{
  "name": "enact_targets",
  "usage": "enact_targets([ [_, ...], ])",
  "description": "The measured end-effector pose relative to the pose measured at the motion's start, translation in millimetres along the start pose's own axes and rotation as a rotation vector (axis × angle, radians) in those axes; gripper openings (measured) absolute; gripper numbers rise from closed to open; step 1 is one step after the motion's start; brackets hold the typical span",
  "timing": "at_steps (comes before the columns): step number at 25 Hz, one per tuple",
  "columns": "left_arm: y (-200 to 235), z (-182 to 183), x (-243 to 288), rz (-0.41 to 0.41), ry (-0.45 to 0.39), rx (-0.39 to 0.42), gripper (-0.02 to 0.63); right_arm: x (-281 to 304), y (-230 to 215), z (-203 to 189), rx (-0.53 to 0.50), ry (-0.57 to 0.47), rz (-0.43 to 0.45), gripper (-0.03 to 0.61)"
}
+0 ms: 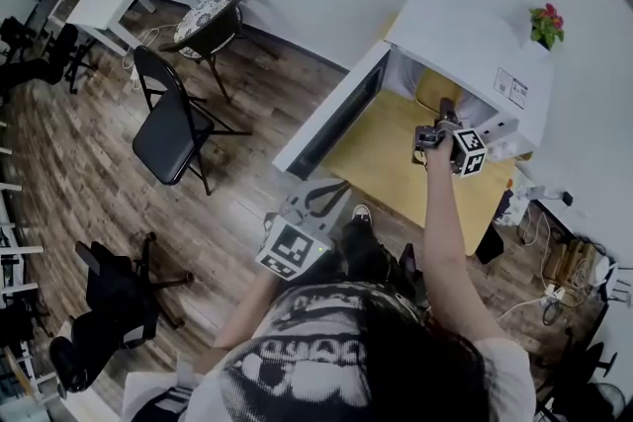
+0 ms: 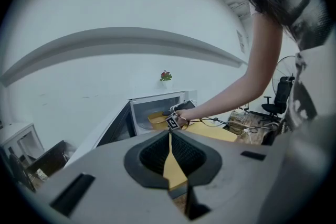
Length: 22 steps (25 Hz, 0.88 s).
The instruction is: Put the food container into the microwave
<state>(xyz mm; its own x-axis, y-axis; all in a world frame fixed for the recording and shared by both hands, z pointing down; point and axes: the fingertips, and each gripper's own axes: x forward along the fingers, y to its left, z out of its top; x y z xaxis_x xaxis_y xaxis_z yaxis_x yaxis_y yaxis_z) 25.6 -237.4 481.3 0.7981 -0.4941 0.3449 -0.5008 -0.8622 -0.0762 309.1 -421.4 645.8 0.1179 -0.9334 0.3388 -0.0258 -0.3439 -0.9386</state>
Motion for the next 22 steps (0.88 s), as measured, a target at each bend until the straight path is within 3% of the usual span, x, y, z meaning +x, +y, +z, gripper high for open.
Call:
enact_targets([
  [3, 5, -2, -4, 0.024, 0.014, -0.004, 0.014, 12, 4, -1, -0.024, 0.017, -0.004, 0.306],
  [6, 7, -2, -4, 0.035, 0.017, -0.002, 0.014, 16, 4, -2, -0.086, 0.041, -0.029, 0.404],
  [9, 5, -1, -3, 0.027, 0.019, 0.004, 0.014, 12, -3, 1, -0.156, 0.044, -0.061, 0.453],
  [13, -1, 3, -1, 0.005, 0.006, 0.016, 0.014, -4, -11, -1, -0.199, 0.063, -0.066, 0.453],
  [22, -20, 10, -25, -0.063, -0.039, 0.066, 0.014, -86, -7, -31, -0.310, 0.131, 0.009, 0.385],
])
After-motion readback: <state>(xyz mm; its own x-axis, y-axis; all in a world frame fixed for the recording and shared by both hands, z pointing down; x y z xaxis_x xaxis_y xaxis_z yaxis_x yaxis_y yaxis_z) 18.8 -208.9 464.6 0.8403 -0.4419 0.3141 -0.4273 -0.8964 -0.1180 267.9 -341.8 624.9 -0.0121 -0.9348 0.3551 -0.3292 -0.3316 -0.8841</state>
